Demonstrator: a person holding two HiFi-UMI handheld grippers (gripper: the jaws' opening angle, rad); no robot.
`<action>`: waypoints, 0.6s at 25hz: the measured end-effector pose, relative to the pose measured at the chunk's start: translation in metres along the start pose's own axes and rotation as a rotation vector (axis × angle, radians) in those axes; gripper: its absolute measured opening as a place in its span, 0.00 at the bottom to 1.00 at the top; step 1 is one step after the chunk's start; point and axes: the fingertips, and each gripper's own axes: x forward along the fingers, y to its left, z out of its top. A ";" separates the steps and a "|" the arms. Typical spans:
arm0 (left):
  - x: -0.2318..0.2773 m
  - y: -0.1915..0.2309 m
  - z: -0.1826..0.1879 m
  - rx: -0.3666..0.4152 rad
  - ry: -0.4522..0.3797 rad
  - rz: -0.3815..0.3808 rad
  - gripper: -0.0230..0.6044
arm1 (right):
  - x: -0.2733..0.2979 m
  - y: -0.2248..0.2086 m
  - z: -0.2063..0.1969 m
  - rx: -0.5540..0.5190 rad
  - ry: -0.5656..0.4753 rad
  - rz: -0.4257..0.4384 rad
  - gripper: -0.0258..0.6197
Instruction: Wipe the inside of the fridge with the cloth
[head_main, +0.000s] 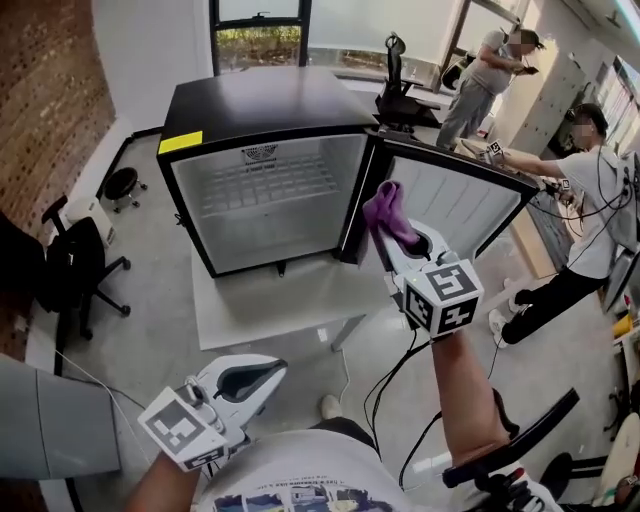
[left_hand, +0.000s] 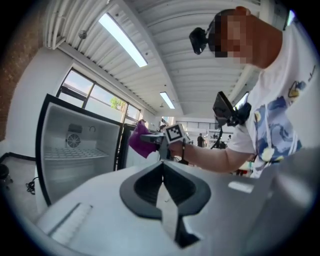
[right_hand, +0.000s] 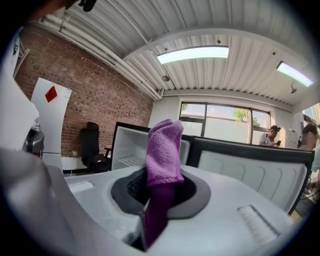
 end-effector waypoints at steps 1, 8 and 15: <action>0.009 0.000 0.001 0.006 0.002 -0.012 0.05 | 0.001 -0.013 0.006 -0.001 -0.016 -0.011 0.12; 0.063 0.004 0.014 0.035 0.016 -0.031 0.05 | 0.031 -0.073 0.027 -0.002 -0.068 0.009 0.12; 0.094 0.006 0.012 0.025 0.035 -0.056 0.05 | 0.061 -0.076 0.019 -0.009 -0.053 0.047 0.12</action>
